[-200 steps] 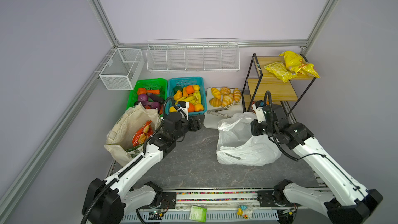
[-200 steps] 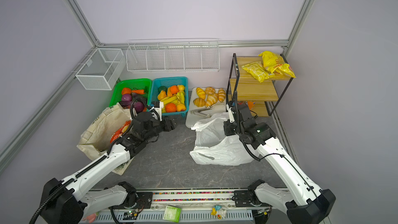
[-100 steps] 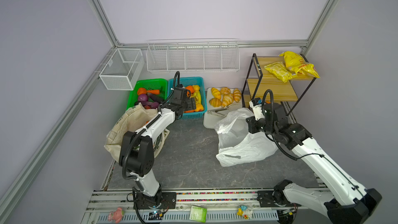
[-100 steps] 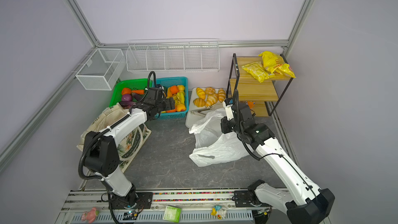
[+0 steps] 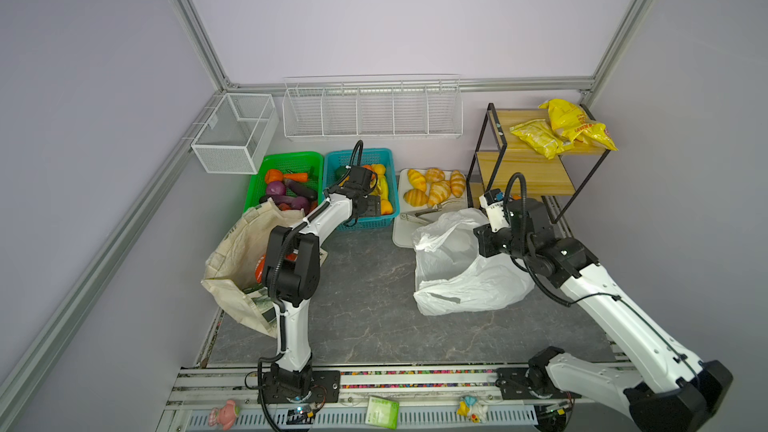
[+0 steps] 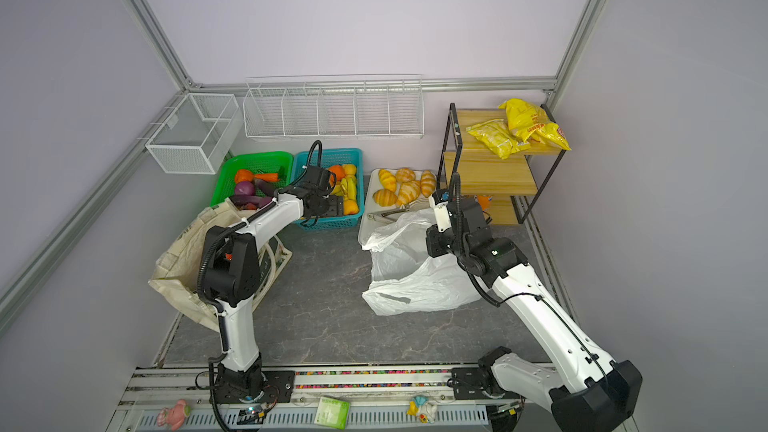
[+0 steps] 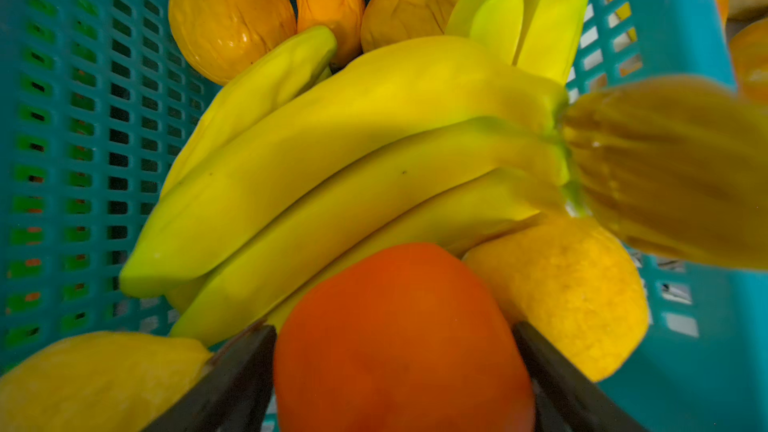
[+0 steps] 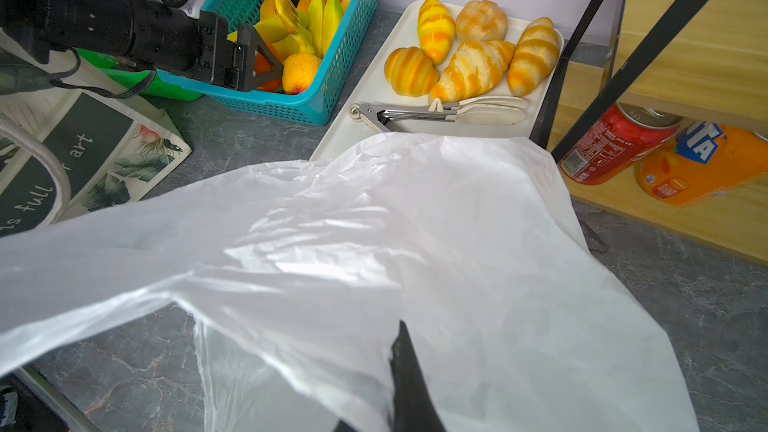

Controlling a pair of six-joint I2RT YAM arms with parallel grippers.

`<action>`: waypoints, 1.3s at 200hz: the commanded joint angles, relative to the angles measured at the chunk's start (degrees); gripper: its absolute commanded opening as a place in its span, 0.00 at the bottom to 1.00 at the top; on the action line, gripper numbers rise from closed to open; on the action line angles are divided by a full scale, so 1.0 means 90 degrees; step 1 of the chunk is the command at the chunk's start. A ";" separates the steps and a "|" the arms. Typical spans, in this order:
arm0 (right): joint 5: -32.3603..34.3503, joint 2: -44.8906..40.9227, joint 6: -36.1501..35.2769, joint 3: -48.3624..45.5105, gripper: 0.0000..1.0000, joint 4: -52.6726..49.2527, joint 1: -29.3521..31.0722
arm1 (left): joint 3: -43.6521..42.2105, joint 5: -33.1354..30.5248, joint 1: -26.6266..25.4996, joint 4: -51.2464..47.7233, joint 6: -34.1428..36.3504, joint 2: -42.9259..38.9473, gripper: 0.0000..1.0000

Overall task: Place the mixed food into the grocery bags and tie them
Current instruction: 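Grasp the orange from the teal basket with the left gripper, then carry the orange into the plastic bag held open by the right gripper and release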

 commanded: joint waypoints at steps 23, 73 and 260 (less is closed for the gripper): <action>-0.0241 0.0119 -0.0021 -0.0117 0.06 0.0208 -0.0031 | 0.0321 0.0020 0.0006 -0.0092 0.0181 0.0219 0.78; -0.0230 0.0129 0.0050 -0.0151 0.06 0.0207 -0.0040 | 0.0102 -0.0004 -0.0007 0.0089 0.0176 -0.0287 0.67; -0.0514 0.0520 0.0950 -0.0009 0.06 0.0640 -0.0127 | -0.5912 0.2812 -0.3101 0.3445 -0.0649 -0.5718 0.60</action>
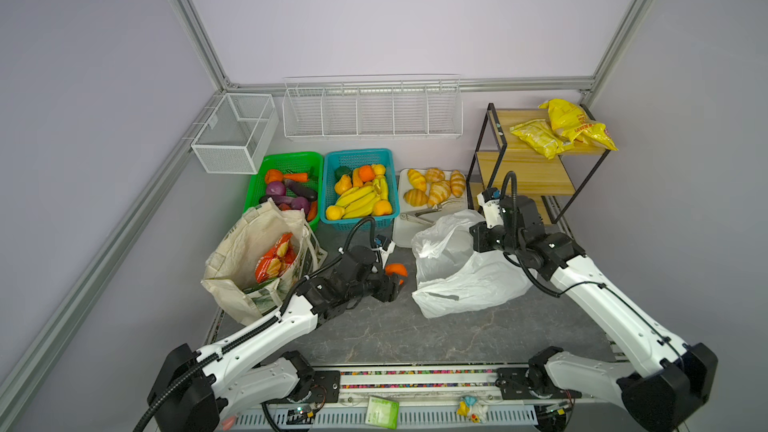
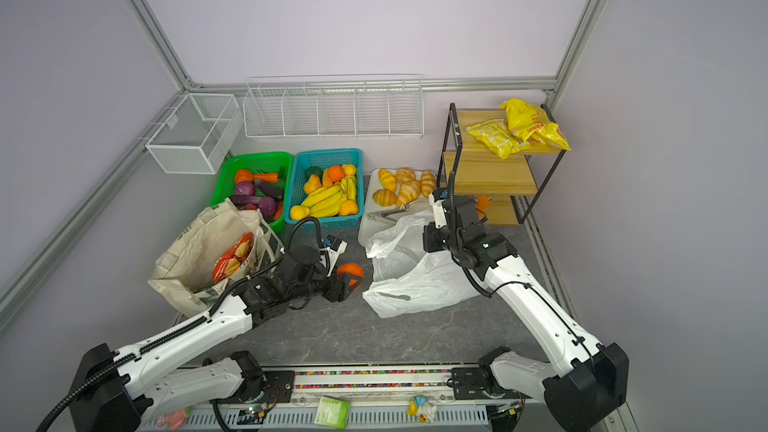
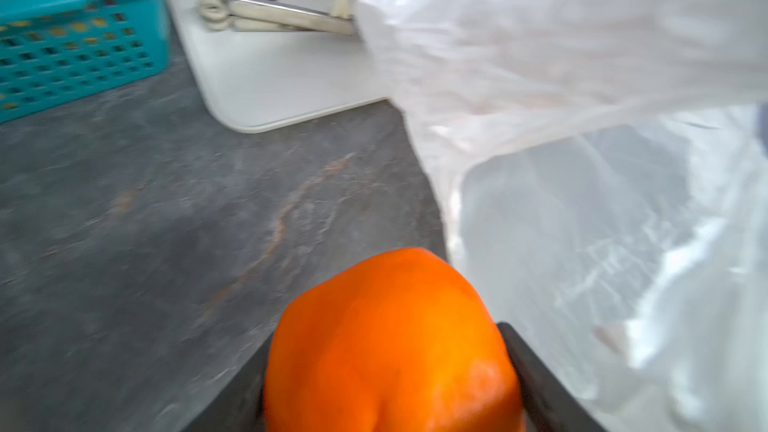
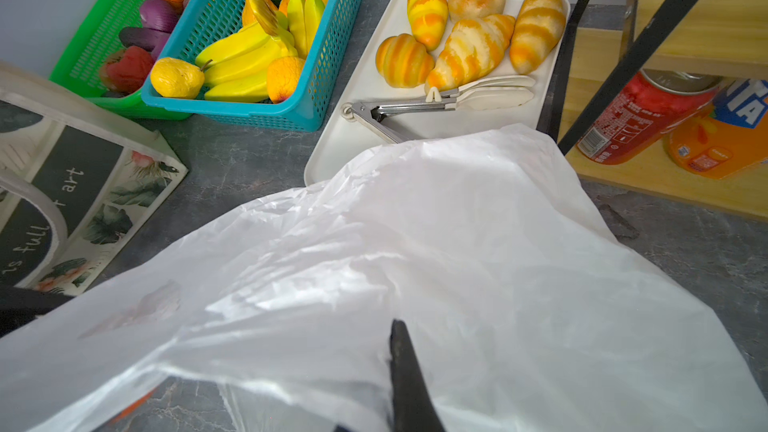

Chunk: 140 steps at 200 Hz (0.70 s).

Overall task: Place the mixed food into the grocery bags and tie them
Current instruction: 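Carry the orange into the plastic bag held open by the right gripper and release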

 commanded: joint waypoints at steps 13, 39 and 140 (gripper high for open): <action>-0.0537 0.0022 0.0340 0.0038 0.06 0.0289 -0.0026 | 0.0214 0.1069 -0.0222 0.1949 -0.0433 0.0713 0.60; -0.0869 -0.0122 0.0357 -0.0075 0.06 0.0318 -0.0017 | 0.0405 0.0785 -0.0222 0.2964 -0.0691 0.1286 0.59; -0.2158 -0.0322 0.1743 -0.0695 0.06 0.1441 0.0031 | 0.1163 -0.0687 -0.0459 0.4465 -0.1757 0.3614 0.76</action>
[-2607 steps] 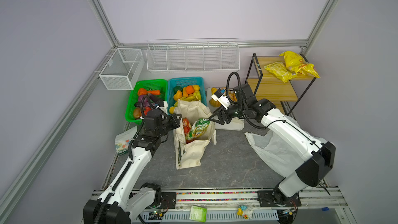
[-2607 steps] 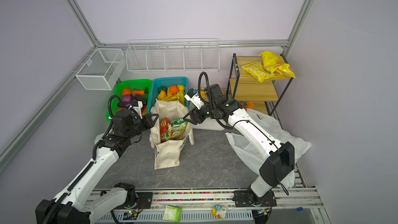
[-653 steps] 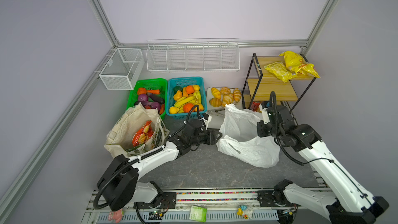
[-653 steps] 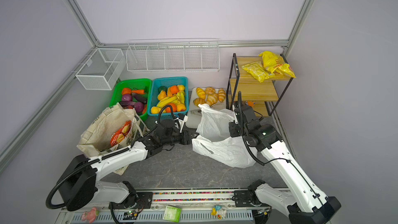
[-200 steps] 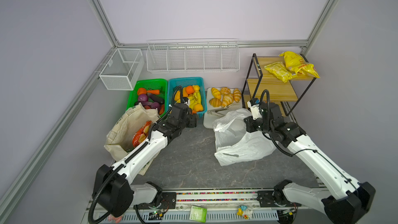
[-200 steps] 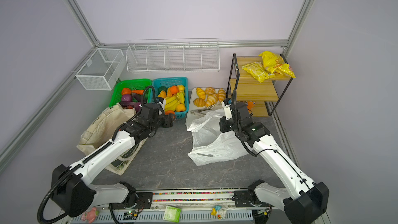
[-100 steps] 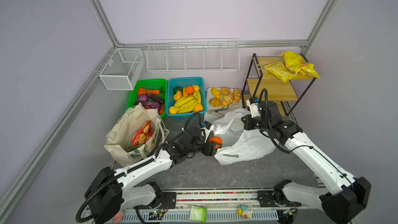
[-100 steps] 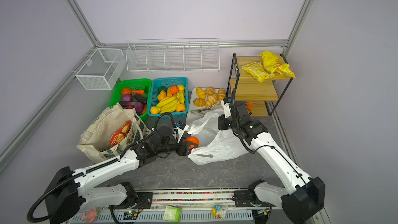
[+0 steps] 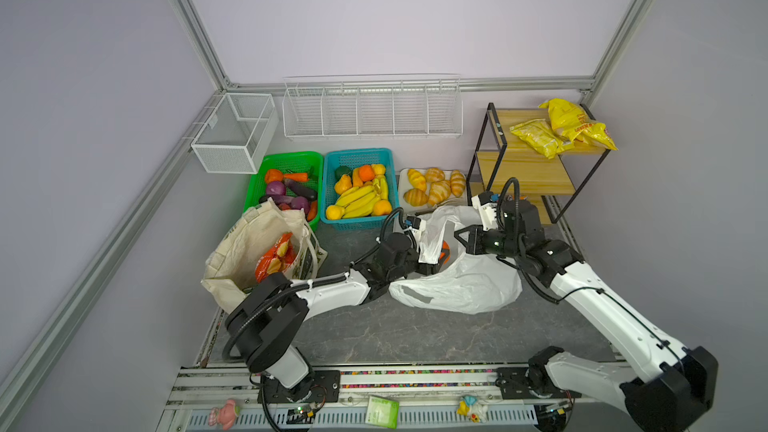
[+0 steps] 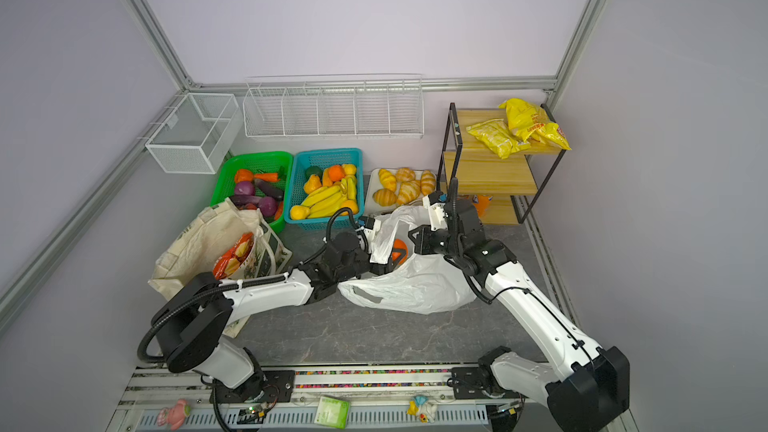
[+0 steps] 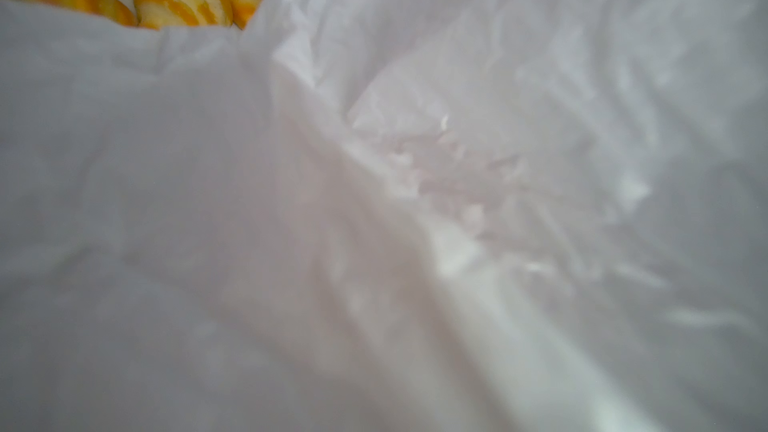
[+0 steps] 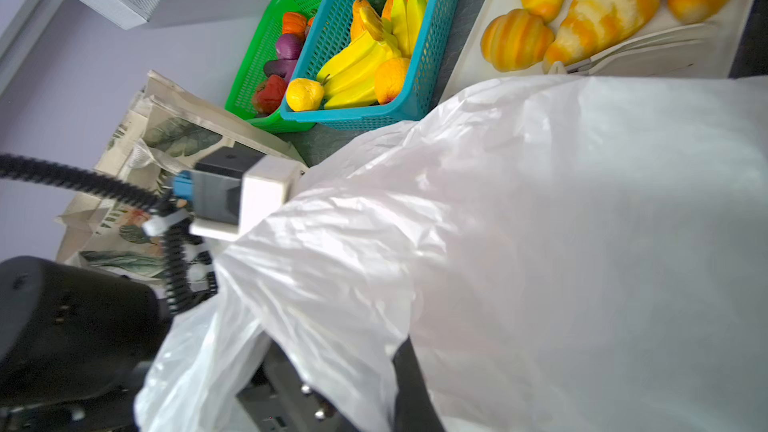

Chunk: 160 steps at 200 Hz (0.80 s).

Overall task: Place the mixed food into the grocery bags and tie them
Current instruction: 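Carry the orange into the plastic bag held open by the right gripper and release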

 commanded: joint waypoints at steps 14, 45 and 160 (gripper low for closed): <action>-0.0262 -0.0108 0.0410 -0.0134 0.06 0.0421 0.0024 | 0.0246 -0.0482 -0.0083 0.0245 -0.0012 0.0287 0.80; -0.0090 -0.0161 0.0409 -0.0206 0.06 0.0432 -0.0013 | 0.0284 -0.0373 -0.0078 -0.0194 0.0337 0.0224 0.85; 0.0341 -0.0143 0.0037 -0.0294 0.06 -0.0185 -0.0838 | -0.1334 0.0654 0.0674 -0.1648 0.0826 -0.2335 0.84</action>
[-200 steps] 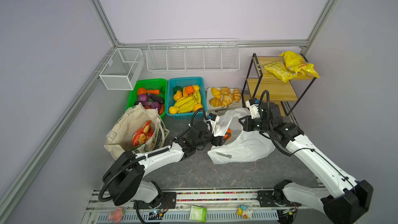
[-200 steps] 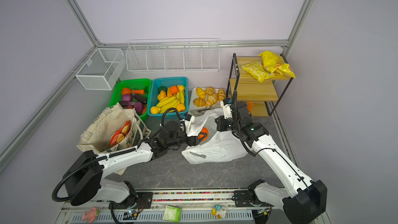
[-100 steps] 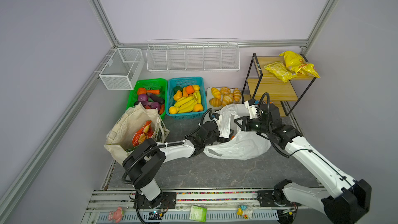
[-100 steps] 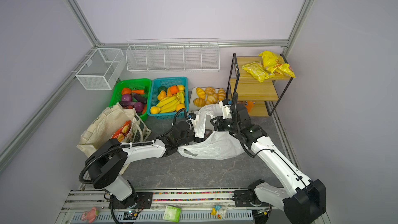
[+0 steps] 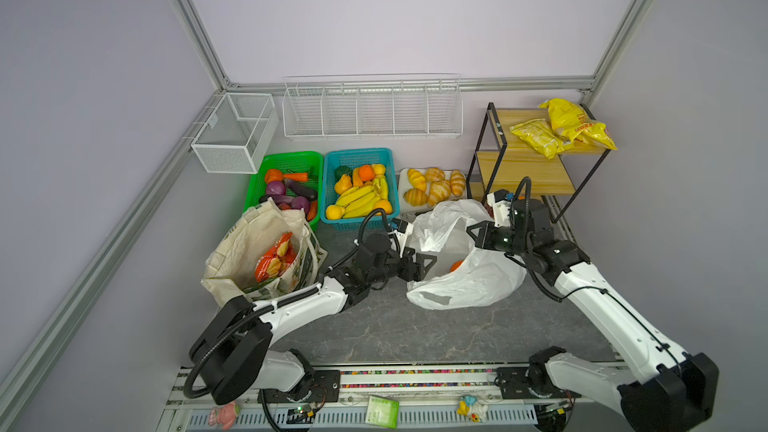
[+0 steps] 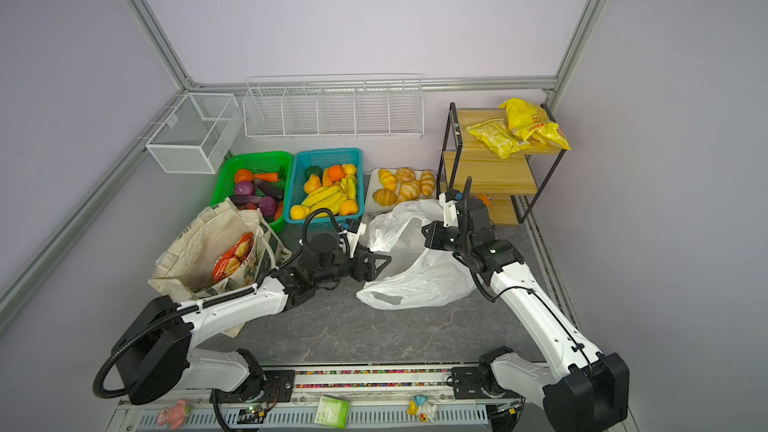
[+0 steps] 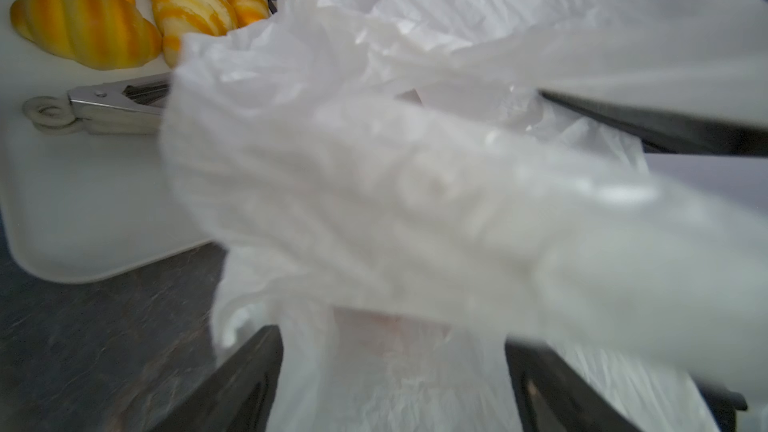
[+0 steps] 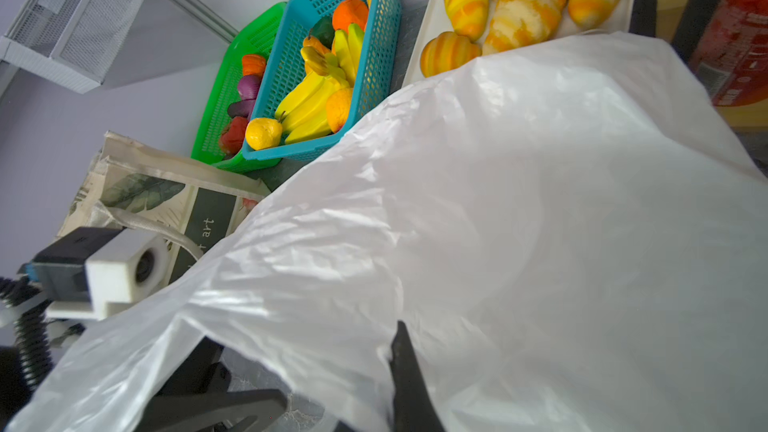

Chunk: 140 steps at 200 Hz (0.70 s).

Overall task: Place the mixed food into the grocery bags and tie them
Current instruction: 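Carry the orange into the plastic bag held open by the right gripper and release, then move the left gripper back to the teal basket of fruit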

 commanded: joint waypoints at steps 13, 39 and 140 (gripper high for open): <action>0.0043 -0.0092 -0.0117 -0.0144 0.06 -0.0091 -0.0155 | -0.0580 -0.0724 0.0096 -0.0753 -0.0119 -0.0725 0.83; 0.0013 -0.0076 -0.0117 -0.0107 0.06 -0.0041 -0.0168 | -0.0686 -0.1230 0.0096 -0.0698 -0.0344 -0.0559 0.83; 0.1171 -0.0068 -0.1753 0.0974 0.06 -0.1941 -0.0213 | -0.0050 0.1377 0.0013 0.0747 -0.0880 0.0383 0.00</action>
